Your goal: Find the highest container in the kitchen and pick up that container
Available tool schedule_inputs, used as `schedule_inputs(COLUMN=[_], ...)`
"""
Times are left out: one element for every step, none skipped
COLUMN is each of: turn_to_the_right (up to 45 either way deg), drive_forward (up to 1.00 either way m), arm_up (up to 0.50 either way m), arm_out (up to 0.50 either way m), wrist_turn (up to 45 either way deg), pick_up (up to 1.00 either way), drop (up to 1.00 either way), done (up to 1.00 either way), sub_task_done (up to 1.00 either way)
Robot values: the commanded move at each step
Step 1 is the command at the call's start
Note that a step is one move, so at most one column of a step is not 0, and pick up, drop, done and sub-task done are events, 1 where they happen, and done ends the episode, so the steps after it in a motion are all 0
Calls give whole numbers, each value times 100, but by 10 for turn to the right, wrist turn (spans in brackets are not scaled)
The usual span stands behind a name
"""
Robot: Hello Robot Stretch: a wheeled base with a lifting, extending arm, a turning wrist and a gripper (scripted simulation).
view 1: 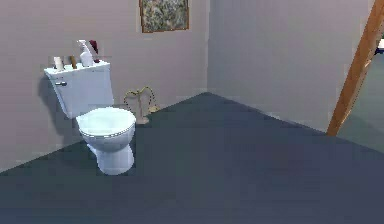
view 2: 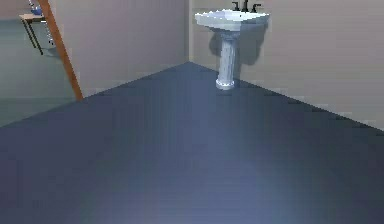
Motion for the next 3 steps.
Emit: schedule_inputs(turn_to_the_right=[-210,0,-450], drive_forward=[0,10,0], arm_up=[0,0,0], arm_out=[0,0,0], wrist_turn=[0,0,0], pick_up=[0,0,0], drop=[0,0,0], done=[0,0,0], sub_task_done=[0,0,0])
